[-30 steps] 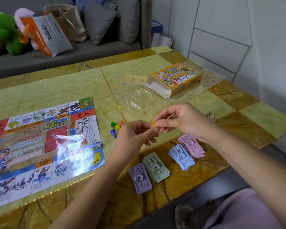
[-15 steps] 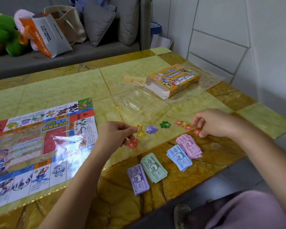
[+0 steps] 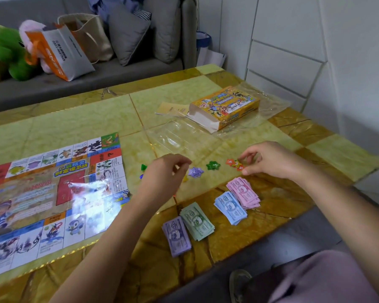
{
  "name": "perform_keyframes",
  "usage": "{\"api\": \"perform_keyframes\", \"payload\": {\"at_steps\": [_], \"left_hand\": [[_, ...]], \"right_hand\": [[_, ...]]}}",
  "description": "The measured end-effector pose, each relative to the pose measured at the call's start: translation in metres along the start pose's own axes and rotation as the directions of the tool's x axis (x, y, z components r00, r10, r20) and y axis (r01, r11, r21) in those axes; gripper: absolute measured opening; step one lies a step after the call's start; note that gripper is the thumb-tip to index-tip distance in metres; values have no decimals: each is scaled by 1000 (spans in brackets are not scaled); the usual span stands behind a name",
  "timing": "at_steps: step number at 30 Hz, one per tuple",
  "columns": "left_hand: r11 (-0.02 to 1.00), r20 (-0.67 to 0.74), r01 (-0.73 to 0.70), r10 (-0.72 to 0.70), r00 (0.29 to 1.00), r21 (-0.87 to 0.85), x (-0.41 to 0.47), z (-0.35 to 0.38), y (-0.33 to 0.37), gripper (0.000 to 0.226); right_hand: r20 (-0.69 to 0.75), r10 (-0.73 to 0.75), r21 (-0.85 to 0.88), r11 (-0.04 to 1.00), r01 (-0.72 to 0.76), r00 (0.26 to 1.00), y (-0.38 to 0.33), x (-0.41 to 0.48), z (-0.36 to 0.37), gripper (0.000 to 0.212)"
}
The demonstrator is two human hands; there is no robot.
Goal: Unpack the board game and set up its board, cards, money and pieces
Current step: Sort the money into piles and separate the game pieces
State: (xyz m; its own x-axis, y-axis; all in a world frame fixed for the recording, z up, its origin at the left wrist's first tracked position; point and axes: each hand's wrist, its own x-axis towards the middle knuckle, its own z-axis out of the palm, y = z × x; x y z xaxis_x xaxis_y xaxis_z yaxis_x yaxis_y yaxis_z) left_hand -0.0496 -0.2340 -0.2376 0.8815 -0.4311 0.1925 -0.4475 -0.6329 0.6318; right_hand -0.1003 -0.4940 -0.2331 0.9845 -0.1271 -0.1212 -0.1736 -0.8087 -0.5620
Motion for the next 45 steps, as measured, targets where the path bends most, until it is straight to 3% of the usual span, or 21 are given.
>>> {"api": "perform_keyframes", "payload": {"at_steps": [2,5,10,15,21,32,37,41,45], "left_hand": [[986,123,-144,133,983,82,9,5,14,24],[958,236,-239,198,951,158,28,17,30,28],[959,328,-221,154,932,179,59,40,51,32],[961,415,-222,137,900,164,72,58,61,34],[969,404,-203,130,906,143,76,67,62,25],[958,421,-252,174,890,137,69,63,60,22],[975,427,-207,155,891,79,69,59,61,23],[989,390,-143,144,910,-31,70,55,59,21],[964,343,17,78,936,-267,69,47,61,14]], "right_hand": [[-20,-32,7,999,33,999,-2,1,4,35],[-51,-95,-36,995,93,994,-6,2,10,33],[-50,-42,18,999,42,998,-7,7,6,15],[-7,27,42,999,-27,1000,-4,12,2,15],[-23,28,13,1000,-28,999,-1,13,-2,19],[16,115,176,978,-116,993,0,11,-4,25],[53,135,211,967,-143,989,2,9,-7,11],[34,153,304,940,-156,988,7,8,-12,6],[-15,168,476,868,-141,986,0,6,-18,8]]}}
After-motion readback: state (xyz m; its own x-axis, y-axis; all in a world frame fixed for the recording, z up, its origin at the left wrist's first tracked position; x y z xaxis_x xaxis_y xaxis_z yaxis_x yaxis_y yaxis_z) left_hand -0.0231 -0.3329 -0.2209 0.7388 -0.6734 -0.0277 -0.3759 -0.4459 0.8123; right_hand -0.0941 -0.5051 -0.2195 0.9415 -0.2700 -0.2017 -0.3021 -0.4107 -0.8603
